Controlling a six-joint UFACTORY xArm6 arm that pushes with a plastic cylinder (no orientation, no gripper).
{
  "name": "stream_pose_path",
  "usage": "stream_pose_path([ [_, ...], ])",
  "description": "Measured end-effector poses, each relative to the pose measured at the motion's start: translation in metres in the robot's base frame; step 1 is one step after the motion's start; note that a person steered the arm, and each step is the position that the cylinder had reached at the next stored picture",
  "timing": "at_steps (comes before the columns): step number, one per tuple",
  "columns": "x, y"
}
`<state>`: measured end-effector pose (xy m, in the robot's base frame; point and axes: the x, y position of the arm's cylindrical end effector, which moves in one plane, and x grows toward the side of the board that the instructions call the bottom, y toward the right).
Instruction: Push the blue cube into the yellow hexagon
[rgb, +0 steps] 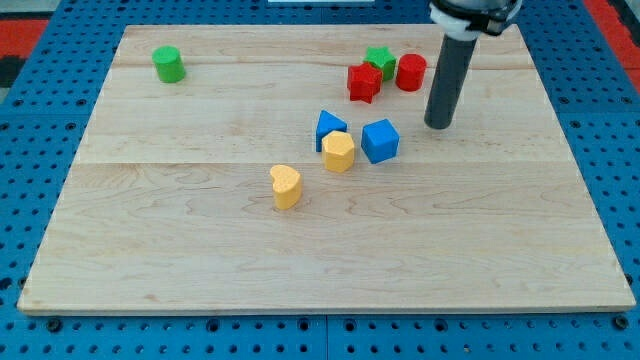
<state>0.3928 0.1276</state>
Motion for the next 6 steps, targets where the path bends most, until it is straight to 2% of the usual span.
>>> stream_pose_path([
  [2,0.027,-0.052],
  [3,0.029,-0.015],
  [4,0.037,0.065],
  [5,0.072,0.096],
  [6,0.106,0.062],
])
